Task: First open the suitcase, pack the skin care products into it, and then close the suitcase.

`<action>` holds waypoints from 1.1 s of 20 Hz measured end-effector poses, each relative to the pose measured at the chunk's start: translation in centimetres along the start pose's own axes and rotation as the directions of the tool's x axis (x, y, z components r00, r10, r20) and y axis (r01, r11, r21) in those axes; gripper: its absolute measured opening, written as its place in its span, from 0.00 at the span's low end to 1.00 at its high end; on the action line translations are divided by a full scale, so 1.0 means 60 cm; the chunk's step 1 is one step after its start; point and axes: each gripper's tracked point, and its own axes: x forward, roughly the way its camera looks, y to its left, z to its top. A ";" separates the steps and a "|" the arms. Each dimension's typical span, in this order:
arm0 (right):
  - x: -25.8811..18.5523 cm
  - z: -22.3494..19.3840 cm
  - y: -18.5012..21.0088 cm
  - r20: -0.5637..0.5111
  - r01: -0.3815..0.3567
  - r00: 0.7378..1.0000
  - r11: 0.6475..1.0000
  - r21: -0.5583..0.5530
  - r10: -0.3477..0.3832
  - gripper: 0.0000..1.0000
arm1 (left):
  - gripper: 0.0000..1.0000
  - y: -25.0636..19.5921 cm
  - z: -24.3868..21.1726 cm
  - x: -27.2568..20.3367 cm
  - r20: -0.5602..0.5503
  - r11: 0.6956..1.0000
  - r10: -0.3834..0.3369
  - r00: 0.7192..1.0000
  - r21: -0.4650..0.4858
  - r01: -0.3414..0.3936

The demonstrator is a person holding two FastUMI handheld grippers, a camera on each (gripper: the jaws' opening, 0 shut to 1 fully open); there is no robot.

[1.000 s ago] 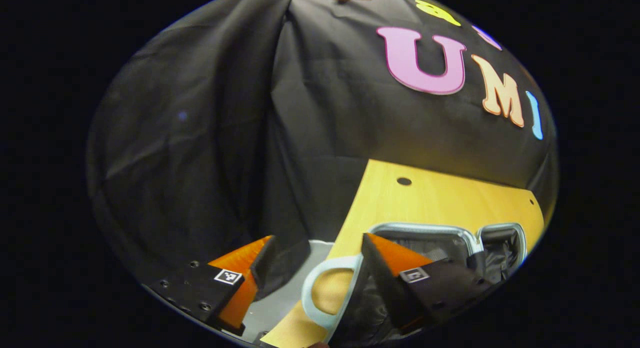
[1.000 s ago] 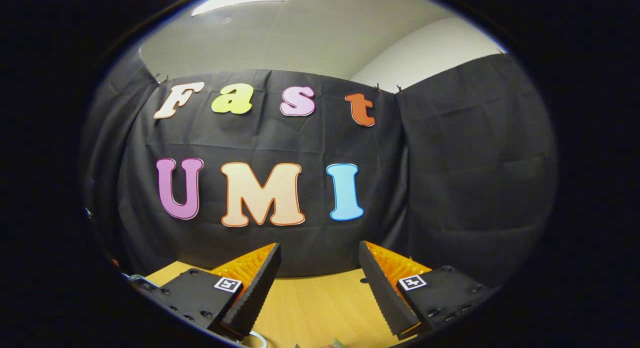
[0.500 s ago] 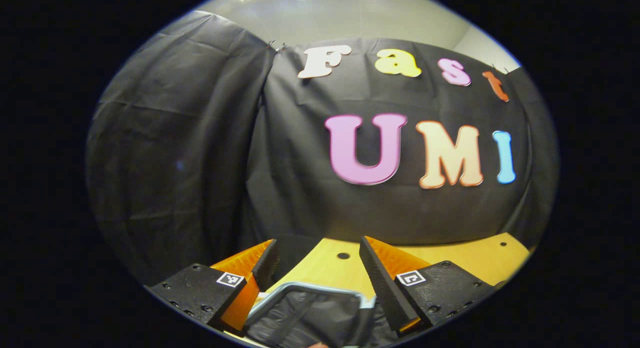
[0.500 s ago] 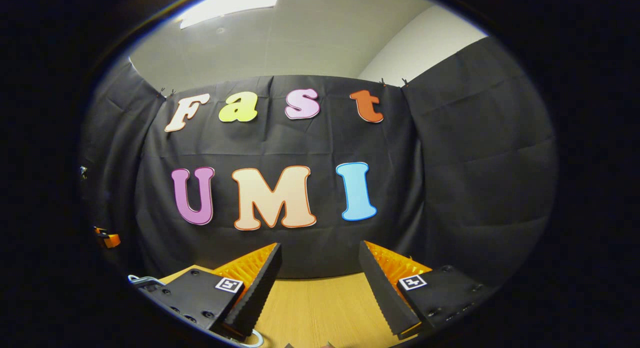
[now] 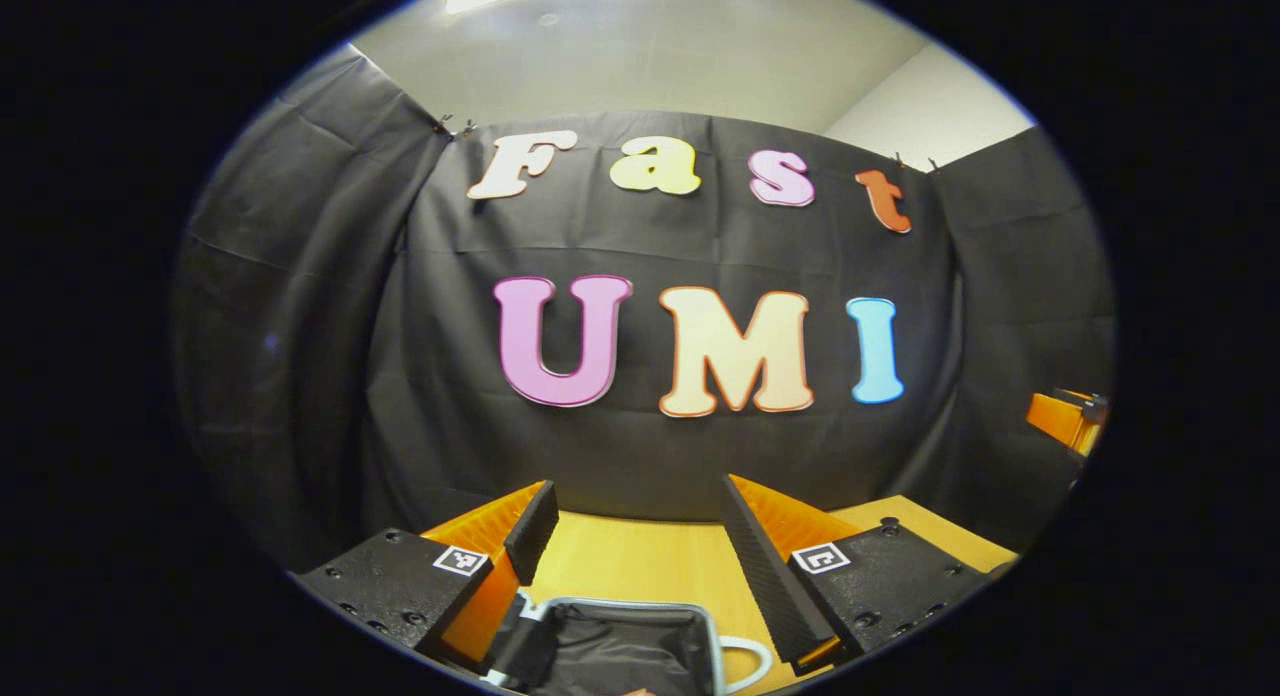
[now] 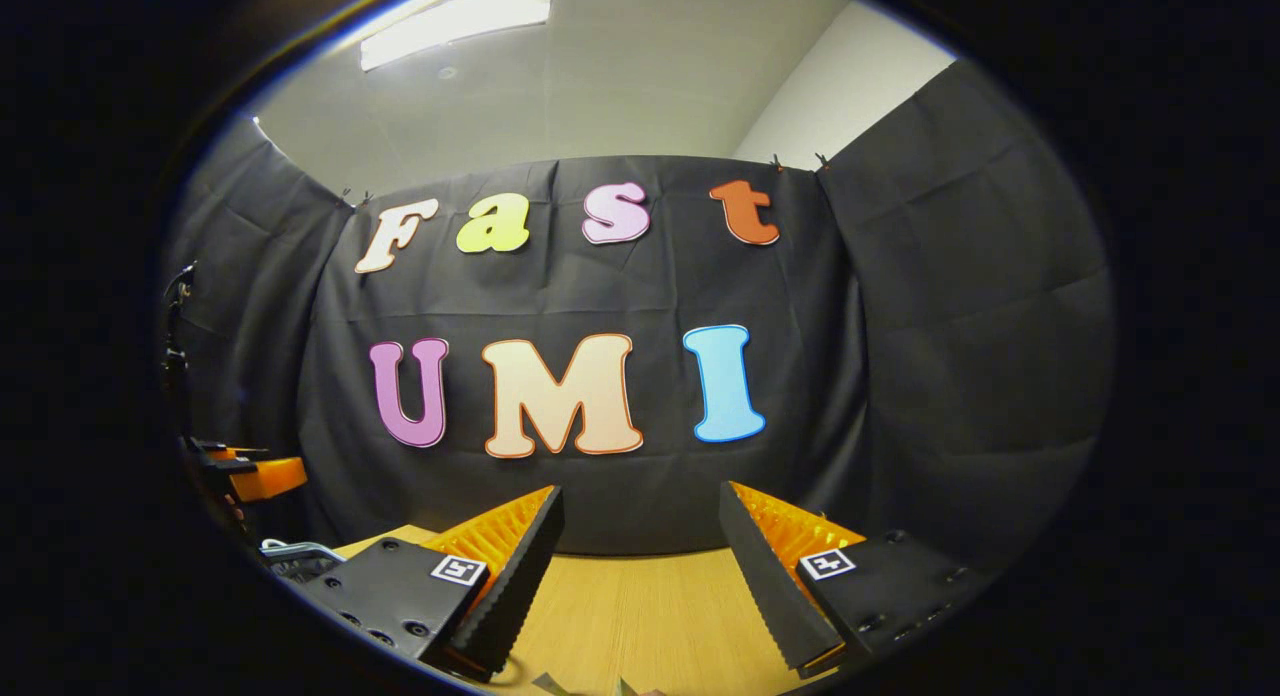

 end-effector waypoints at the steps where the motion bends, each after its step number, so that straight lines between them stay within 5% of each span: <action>1: -0.004 -0.001 0.001 0.004 -0.017 1.000 1.000 0.004 0.017 0.95 | 0.94 -0.023 -0.008 -0.003 -0.010 1.000 -0.013 1.000 0.009 0.013; 9: -0.032 0.001 -0.094 0.003 0.014 1.000 1.000 -0.010 -0.014 0.97 | 0.95 -0.232 -0.089 -0.030 -0.102 0.974 -0.223 0.969 0.012 0.225; 10: -0.036 -0.002 -0.106 -0.003 0.021 1.000 1.000 -0.012 -0.021 0.98 | 0.94 -0.168 -0.093 0.004 -0.123 0.969 -0.245 0.962 0.009 0.248; 11: -0.041 -0.008 -0.117 -0.012 0.027 1.000 1.000 -0.013 -0.027 0.97 | 0.94 -0.184 -0.112 0.002 -0.146 0.964 -0.261 0.954 0.009 0.266; 16: -0.065 -0.036 -0.169 -0.066 0.051 0.996 0.998 -0.036 -0.053 0.97 | 0.94 -0.238 -0.242 -0.020 -0.284 0.949 -0.295 0.912 0.026 0.314; 17: -0.068 -0.039 -0.176 -0.071 0.055 0.996 0.998 -0.034 -0.057 0.97 | 0.94 -0.334 -0.286 -0.064 -0.318 0.948 -0.296 0.901 0.019 0.318; 22: -0.088 -0.066 -0.208 -0.117 0.068 0.990 0.997 -0.041 -0.073 0.97 | 0.92 -0.362 -0.417 -0.091 -0.466 0.945 -0.308 0.829 -0.047 0.325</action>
